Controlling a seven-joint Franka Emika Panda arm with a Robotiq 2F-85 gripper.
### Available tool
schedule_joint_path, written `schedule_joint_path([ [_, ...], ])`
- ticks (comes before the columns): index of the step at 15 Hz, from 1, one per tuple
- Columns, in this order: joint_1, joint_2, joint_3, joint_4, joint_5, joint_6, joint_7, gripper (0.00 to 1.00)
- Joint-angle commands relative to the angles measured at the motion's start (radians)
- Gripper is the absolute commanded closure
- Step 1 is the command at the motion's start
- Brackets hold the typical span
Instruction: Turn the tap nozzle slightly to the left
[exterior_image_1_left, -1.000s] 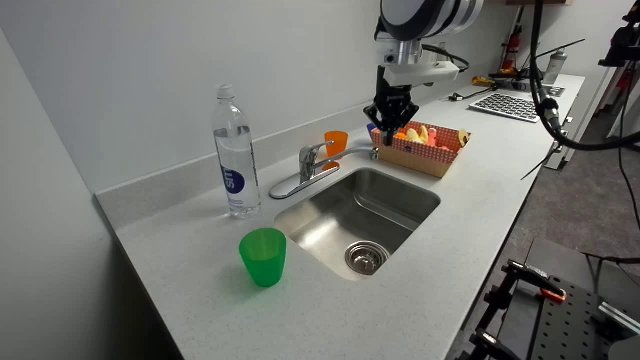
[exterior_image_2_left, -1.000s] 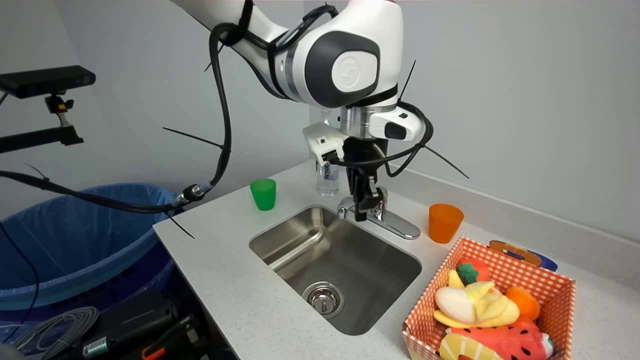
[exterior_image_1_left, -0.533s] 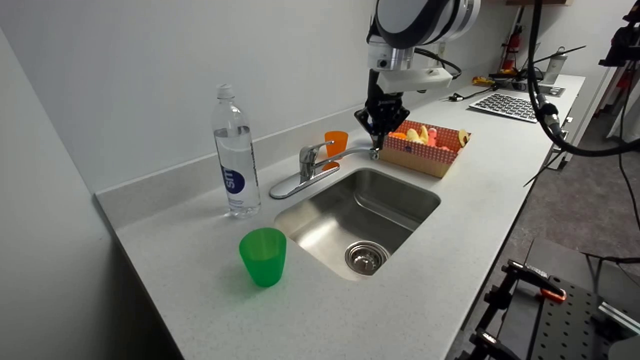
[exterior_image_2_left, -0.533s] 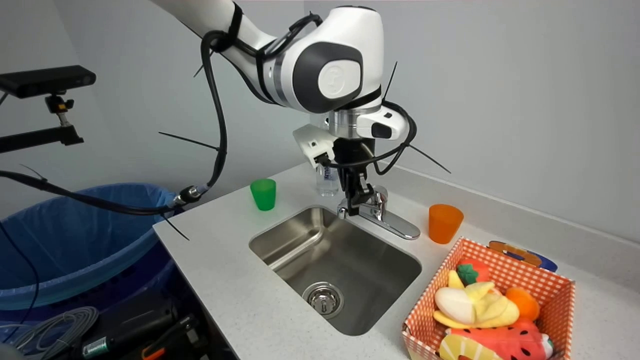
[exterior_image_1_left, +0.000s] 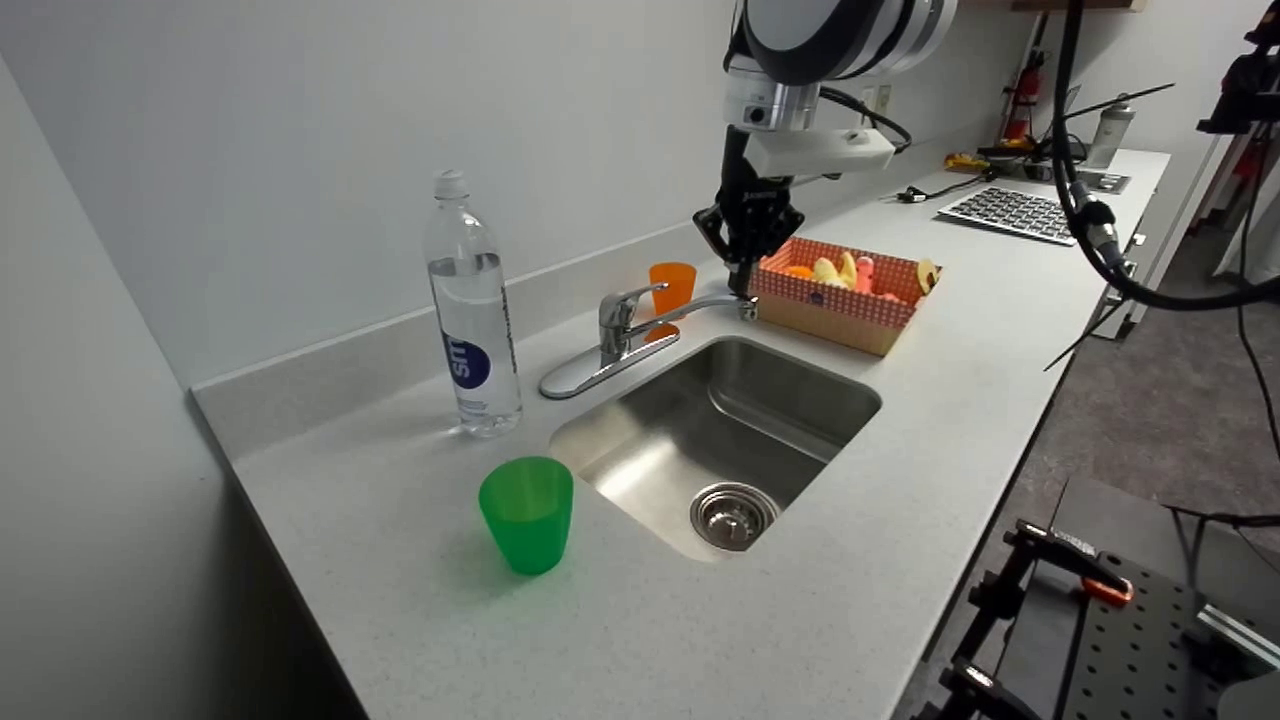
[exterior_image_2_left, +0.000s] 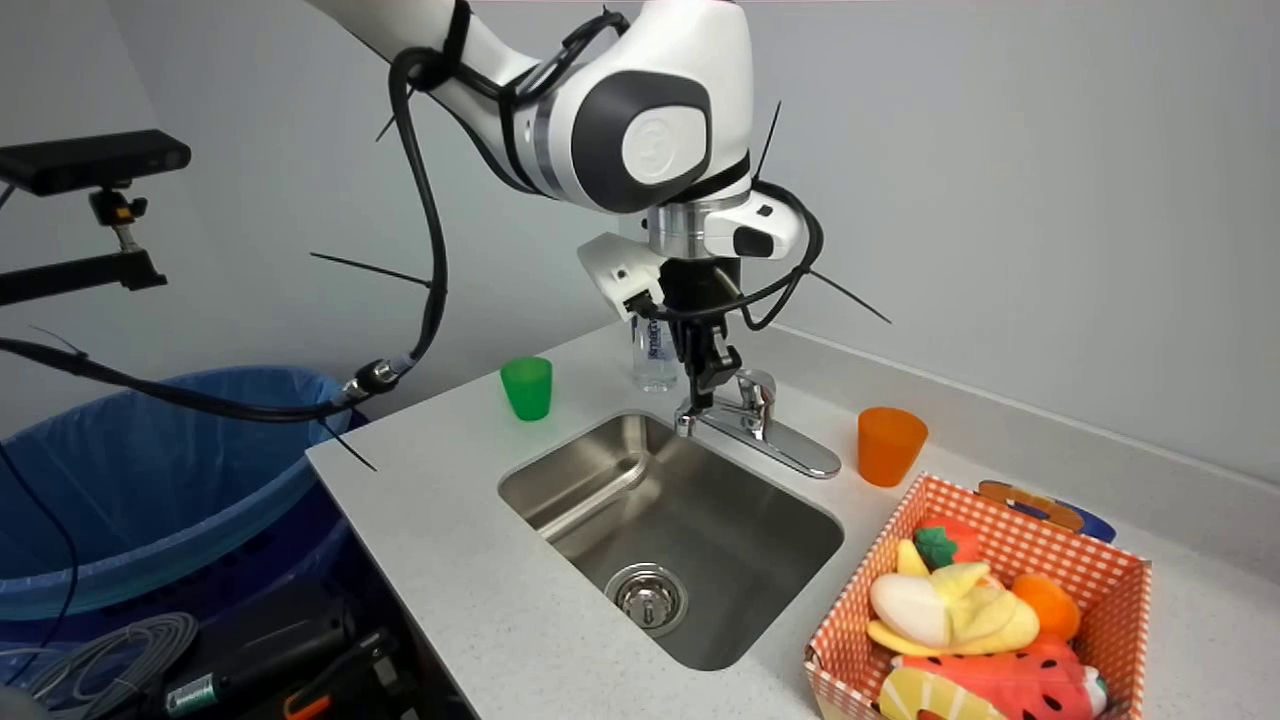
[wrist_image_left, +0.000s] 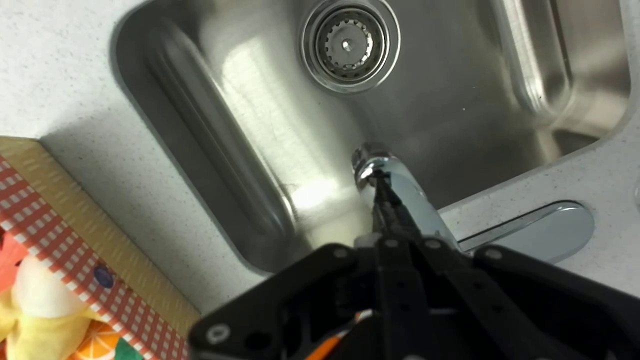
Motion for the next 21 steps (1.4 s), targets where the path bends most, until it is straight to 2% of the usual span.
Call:
schedule_joint_path([
  [1, 0.008, -0.006, -0.001, 0.012, -0.016, -0.013, 0.022, 1.0],
  [7, -0.01, 0.019, -0.037, 0.064, -0.047, -0.073, 0.097, 1.0],
  [16, 0.012, 0.035, -0.026, -0.022, -0.072, -0.033, 0.077, 1.0],
  [21, 0.021, 0.0, -0.005, -0.035, -0.025, -0.008, 0.027, 1.0],
])
